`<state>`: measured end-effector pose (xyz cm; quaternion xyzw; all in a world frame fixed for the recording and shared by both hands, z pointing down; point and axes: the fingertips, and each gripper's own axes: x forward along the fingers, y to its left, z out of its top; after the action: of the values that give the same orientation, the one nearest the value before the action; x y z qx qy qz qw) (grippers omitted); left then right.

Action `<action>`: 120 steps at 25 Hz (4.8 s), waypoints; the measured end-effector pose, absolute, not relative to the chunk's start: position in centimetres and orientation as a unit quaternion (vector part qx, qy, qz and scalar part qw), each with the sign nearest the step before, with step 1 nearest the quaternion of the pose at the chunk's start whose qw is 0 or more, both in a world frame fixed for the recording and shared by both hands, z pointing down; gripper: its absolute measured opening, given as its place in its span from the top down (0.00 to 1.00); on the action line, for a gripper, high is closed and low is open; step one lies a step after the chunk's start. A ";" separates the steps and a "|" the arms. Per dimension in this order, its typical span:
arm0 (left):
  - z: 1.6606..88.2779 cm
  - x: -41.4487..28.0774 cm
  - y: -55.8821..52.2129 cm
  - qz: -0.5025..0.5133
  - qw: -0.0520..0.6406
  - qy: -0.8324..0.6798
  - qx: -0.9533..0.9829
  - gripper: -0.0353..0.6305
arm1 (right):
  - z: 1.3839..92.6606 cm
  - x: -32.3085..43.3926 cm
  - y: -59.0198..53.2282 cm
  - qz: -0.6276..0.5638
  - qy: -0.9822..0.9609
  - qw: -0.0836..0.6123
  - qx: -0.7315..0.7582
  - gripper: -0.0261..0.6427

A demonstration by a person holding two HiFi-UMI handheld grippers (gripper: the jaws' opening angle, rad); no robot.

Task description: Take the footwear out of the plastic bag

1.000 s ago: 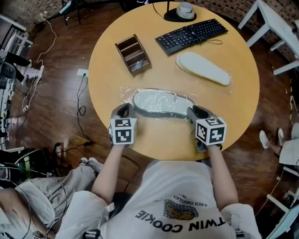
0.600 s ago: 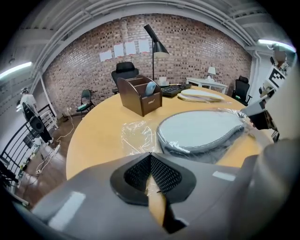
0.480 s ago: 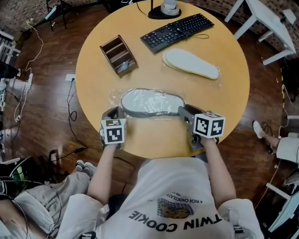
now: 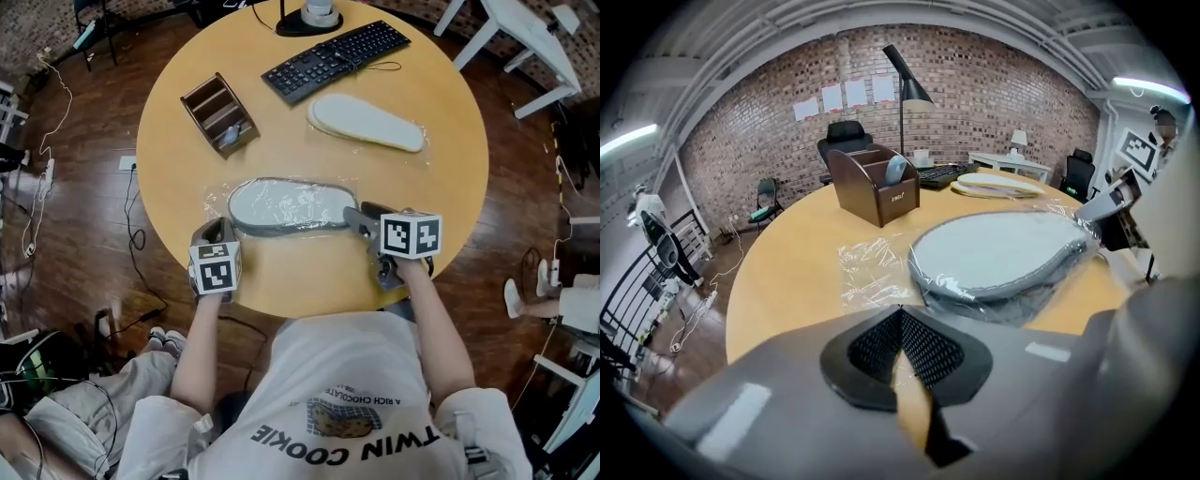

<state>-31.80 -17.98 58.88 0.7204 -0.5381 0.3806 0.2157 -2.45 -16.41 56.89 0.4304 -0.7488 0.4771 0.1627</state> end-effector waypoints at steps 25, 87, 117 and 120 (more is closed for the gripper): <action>59.1 -31.7 -18.3 0.405 0.196 -0.536 0.714 0.94 | 56.8 -2.7 -16.4 0.516 -0.774 0.141 0.340 0.81; 58.5 -31.9 -18.2 0.423 0.196 -0.550 0.692 0.94 | 50.4 15.1 -14.6 0.460 -0.767 0.073 0.442 0.85; 58.7 -31.7 -18.3 0.418 0.191 -0.549 0.698 0.94 | 38.6 9.3 -16.0 0.409 -0.843 -0.036 0.347 0.87; 59.4 -31.9 -18.7 0.411 0.195 -0.549 0.701 0.94 | 39.8 6.3 -17.0 0.417 -0.848 -0.036 0.326 0.87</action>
<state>-31.94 -18.68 59.45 0.7010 -0.5494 0.4106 0.1952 6.30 -17.00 39.82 0.3257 -0.8479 0.4168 -0.0358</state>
